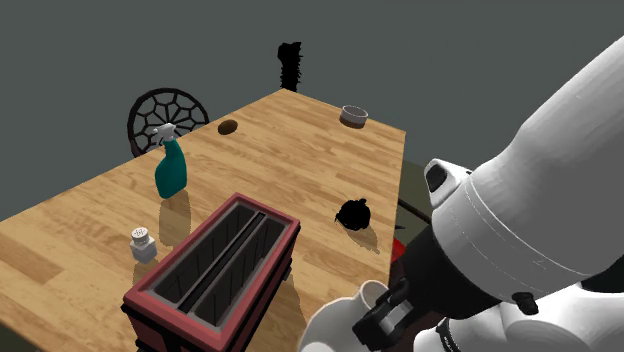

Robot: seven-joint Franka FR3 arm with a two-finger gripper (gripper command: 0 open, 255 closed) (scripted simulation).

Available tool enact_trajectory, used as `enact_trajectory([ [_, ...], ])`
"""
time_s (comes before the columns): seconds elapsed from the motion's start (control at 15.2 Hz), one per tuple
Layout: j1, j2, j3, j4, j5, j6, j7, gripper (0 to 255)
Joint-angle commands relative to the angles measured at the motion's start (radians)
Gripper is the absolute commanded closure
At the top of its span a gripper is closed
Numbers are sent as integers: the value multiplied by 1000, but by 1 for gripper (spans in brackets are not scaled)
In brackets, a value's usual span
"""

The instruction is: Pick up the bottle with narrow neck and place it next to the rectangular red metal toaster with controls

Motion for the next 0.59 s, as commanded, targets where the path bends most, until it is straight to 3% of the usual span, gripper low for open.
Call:
enact_trajectory([
  [0.0, 6, -5, 15, -29, 14, 25, -1, 255],
  [0.53, 27, -9, 76, -124, 70, 118, -4, 255],
])
